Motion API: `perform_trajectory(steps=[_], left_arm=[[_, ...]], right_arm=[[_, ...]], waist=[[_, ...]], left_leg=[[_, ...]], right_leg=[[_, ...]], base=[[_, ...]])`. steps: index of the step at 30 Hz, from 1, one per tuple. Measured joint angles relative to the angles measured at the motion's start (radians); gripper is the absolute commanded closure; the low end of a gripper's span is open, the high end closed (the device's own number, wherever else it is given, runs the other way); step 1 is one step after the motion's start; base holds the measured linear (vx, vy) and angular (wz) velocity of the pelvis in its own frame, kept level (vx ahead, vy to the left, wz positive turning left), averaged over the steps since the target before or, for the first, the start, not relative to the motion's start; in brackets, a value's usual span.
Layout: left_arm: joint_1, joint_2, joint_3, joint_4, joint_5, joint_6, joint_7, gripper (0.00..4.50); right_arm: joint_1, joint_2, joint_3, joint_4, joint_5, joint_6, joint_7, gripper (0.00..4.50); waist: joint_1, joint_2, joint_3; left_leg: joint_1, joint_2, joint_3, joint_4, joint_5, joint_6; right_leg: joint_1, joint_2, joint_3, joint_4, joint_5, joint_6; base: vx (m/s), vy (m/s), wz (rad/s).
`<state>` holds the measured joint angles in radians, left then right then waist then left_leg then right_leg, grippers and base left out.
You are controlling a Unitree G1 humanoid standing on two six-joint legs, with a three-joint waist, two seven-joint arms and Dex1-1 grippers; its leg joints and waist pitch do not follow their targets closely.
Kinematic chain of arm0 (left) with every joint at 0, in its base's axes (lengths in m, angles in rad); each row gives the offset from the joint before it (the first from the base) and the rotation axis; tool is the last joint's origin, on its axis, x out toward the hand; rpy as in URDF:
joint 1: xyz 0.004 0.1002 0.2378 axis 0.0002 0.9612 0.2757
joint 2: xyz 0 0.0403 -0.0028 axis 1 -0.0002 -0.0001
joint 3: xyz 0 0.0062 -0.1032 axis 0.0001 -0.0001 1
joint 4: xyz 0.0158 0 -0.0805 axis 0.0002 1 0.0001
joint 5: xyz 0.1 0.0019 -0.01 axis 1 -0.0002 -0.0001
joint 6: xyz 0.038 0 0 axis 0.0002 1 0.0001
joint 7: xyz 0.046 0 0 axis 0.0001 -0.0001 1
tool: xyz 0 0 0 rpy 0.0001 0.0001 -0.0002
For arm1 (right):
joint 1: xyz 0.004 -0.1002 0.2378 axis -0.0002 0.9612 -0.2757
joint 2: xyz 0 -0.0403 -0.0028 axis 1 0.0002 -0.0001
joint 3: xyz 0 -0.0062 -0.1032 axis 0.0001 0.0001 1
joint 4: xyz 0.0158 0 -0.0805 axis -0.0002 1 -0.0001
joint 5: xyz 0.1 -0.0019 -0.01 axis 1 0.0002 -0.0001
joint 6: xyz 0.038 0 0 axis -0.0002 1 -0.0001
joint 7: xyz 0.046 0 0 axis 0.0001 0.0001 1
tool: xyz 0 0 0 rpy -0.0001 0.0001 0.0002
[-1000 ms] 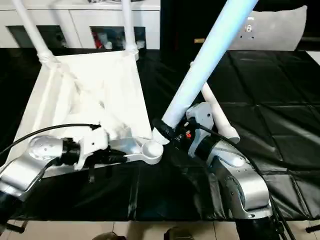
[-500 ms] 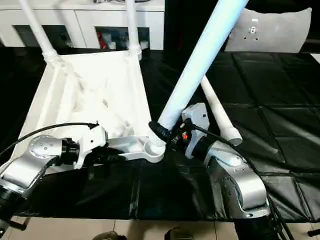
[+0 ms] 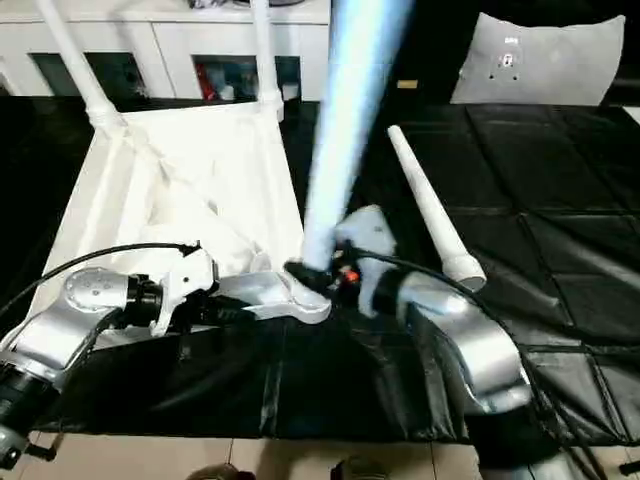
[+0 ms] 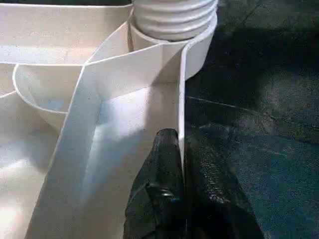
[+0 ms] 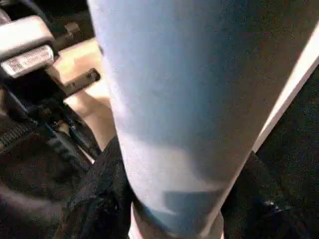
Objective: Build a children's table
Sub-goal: Insert table leg to table base
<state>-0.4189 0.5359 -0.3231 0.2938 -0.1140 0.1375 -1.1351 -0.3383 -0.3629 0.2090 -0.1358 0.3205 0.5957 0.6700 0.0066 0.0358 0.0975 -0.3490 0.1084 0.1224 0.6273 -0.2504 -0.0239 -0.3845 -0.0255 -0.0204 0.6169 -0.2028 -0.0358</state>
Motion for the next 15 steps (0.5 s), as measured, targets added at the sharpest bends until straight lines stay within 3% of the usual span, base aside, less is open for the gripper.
perform_trajectory(steps=[15], left_arm=[[0.005,-0.001,0.004,0.003,0.022,-0.035,0.003,4.50]], right_arm=[[-0.047,-0.019,0.018,0.031,-0.010,0.050,0.037,2.58]], waist=[[0.000,-0.006,-0.002]], left_leg=[[0.000,0.003,0.003,0.000,0.001,0.000]], right_leg=[[0.000,0.000,-0.001,0.000,0.000,0.000]], base=[[0.000,0.000,0.00]])
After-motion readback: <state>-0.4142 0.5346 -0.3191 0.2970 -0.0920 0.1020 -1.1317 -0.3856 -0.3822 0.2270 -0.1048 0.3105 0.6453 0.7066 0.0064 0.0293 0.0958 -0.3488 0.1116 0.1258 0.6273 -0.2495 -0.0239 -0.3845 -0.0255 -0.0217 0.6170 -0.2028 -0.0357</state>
